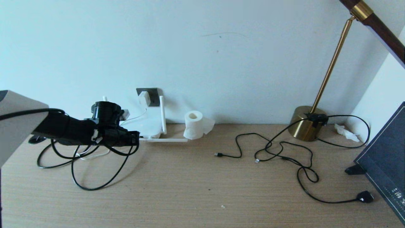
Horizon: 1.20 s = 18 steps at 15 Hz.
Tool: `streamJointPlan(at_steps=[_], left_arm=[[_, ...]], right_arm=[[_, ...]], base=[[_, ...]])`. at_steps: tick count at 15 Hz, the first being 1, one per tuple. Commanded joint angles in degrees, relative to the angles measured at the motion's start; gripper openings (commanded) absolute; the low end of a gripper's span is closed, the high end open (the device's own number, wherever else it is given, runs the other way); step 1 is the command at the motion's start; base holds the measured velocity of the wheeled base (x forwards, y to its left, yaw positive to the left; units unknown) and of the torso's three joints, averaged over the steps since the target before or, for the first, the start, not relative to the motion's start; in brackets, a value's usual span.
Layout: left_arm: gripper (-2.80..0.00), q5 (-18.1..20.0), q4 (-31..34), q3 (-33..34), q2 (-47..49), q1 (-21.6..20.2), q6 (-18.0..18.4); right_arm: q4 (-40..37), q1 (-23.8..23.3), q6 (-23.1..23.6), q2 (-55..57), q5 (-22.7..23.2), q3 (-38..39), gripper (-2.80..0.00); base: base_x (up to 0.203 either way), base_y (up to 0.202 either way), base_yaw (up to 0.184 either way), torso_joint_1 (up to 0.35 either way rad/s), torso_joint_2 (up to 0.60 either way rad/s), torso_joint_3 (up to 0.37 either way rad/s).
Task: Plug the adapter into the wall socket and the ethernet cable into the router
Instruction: Plug cable into router interface
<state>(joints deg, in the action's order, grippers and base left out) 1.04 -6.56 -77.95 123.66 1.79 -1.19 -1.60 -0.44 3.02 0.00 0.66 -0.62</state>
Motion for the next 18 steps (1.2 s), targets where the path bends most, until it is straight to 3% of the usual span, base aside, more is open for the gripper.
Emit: streamJointPlan(at_steps=[1, 18], left_arm=[[-2.8, 0.01, -0.12, -0.01, -0.09, -0.2, -0.04], [-2.8, -0.07, 0.34, -1.28, -0.18, -0.12, -0.04]], right_arm=[[0.01, 0.0, 0.05, 0.09, 0.04, 0.01, 0.0], [-0.07, 0.0, 0.05, 0.09, 0.04, 0.01, 0.0]], base=[[0.0, 0.0, 0.0, 0.0, 0.0, 0.0], [0.0, 0.0, 0.0, 0.0, 0.0, 0.0]])
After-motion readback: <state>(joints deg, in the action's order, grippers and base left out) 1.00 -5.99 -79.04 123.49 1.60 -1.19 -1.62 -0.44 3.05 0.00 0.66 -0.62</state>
